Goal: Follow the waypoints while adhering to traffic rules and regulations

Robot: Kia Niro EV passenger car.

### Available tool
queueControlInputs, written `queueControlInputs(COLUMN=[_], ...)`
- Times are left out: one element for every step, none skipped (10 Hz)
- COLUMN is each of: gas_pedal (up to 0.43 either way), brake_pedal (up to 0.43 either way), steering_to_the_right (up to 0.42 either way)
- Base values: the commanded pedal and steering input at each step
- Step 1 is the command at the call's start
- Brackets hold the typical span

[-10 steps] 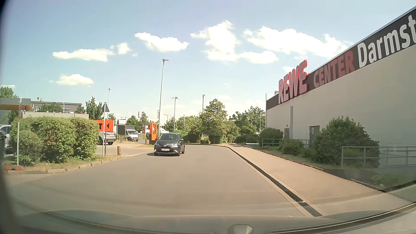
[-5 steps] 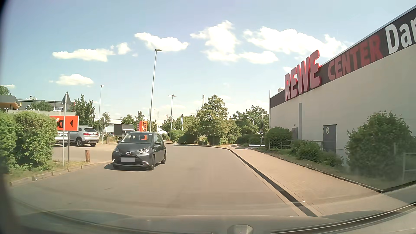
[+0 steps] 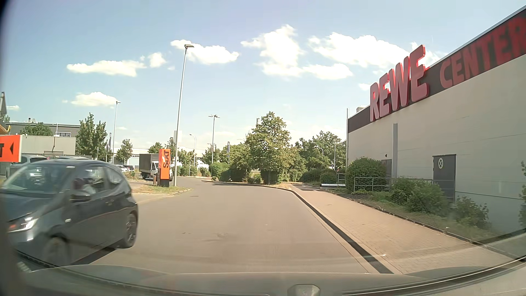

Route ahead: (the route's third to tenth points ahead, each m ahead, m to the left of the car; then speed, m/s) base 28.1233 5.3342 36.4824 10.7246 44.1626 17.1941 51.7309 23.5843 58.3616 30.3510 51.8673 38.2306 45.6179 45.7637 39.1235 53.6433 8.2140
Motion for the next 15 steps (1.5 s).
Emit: queueControlInputs(gas_pedal=[0.000,0.000,0.000,0.000,0.000,0.000,0.000,0.000,0.000,0.000,0.000,0.000,0.000,0.000,0.000], brake_pedal=[0.030,0.030,0.030,0.030,0.030,0.030,0.030,0.030,0.030,0.030,0.030,0.030,0.030,0.030,0.030], steering_to_the_right=[-0.002,-0.005,-0.006,-0.006,-0.006,-0.006,-0.006,-0.006,-0.006,-0.006,-0.006,-0.006,-0.007,-0.008,-0.010])
